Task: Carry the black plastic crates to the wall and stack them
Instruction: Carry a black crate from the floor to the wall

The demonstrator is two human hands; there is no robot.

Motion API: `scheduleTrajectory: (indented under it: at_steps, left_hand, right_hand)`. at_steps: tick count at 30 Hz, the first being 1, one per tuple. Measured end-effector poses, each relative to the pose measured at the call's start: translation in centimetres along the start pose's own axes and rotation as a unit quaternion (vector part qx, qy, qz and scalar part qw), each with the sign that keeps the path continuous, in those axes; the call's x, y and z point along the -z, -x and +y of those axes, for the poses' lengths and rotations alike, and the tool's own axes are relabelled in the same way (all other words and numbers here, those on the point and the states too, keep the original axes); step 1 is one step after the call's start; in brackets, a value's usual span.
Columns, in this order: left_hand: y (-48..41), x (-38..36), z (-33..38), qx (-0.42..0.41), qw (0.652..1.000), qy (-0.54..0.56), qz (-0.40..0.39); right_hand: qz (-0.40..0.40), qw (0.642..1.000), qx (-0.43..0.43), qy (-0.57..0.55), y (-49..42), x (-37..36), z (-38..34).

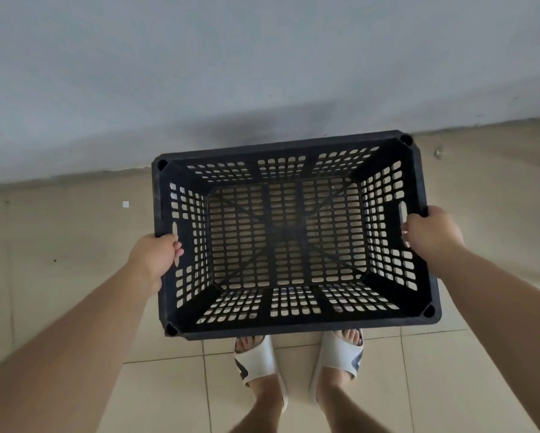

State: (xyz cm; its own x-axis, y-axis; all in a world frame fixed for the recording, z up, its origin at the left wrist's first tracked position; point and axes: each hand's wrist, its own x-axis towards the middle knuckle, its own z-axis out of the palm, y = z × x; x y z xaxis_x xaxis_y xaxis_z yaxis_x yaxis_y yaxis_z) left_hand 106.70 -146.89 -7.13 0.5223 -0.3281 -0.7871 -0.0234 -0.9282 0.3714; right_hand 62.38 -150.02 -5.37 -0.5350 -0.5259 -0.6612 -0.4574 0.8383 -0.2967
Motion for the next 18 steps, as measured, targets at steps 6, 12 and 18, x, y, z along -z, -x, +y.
scheduleTrajectory:
  at_steps: [6,12,18]
  left_hand:
    - [-1.1,-1.2,0.6,-0.009,1.0,-0.002,0.003]
    - [-0.3,-1.1,1.3,-0.003,0.998,-0.058,-0.005]
    - [5.9,-0.7,3.1,-0.103,0.941,-0.289,0.141]
  right_hand:
    - [0.018,1.0,0.015,0.017,-1.8,-0.8,-1.0]
    - [-0.013,0.998,0.028,0.052,-2.2,-0.1,-1.3]
    - [-0.033,0.998,0.024,0.049,1.3,3.6,-2.5]
